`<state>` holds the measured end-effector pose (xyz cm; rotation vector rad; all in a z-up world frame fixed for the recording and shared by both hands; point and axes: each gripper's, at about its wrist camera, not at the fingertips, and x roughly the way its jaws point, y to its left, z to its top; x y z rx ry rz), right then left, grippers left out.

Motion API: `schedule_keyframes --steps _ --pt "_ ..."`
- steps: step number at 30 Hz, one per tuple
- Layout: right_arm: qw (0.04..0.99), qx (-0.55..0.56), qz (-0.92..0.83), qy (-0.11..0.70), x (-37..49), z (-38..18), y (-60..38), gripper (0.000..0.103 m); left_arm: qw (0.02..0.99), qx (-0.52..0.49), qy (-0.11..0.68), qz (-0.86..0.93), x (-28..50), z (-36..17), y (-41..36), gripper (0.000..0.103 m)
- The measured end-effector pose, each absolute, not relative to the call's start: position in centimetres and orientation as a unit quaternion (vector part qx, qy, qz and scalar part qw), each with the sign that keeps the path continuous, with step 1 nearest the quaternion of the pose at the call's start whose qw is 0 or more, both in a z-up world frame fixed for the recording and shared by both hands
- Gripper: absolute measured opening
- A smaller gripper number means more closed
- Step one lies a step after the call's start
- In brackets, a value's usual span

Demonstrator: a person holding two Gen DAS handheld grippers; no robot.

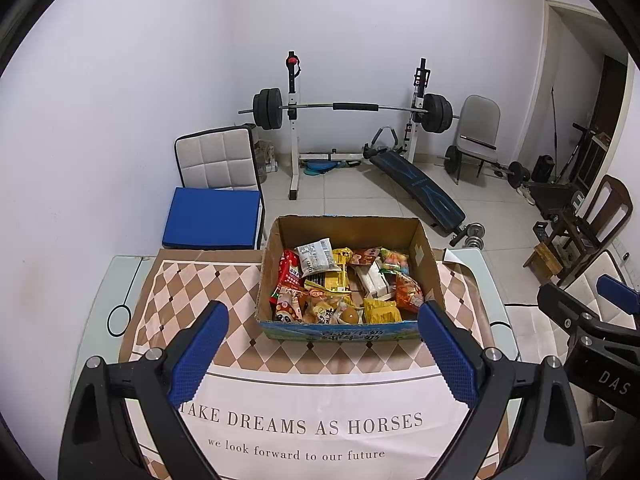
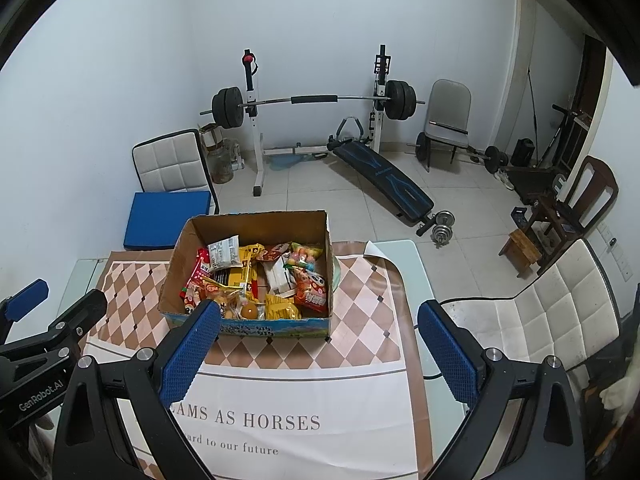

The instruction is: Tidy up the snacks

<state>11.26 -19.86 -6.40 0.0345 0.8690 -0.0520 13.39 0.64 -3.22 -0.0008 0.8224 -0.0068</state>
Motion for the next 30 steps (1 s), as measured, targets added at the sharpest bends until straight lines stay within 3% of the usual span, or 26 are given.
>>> schedule_keyframes --steps 30 --pt "0.906 0.015 -0.022 0.422 11.28 -6.49 -19.75 0.101 0.917 0.001 0.399 -0.008 13.09 -2.55 0.07 0.097"
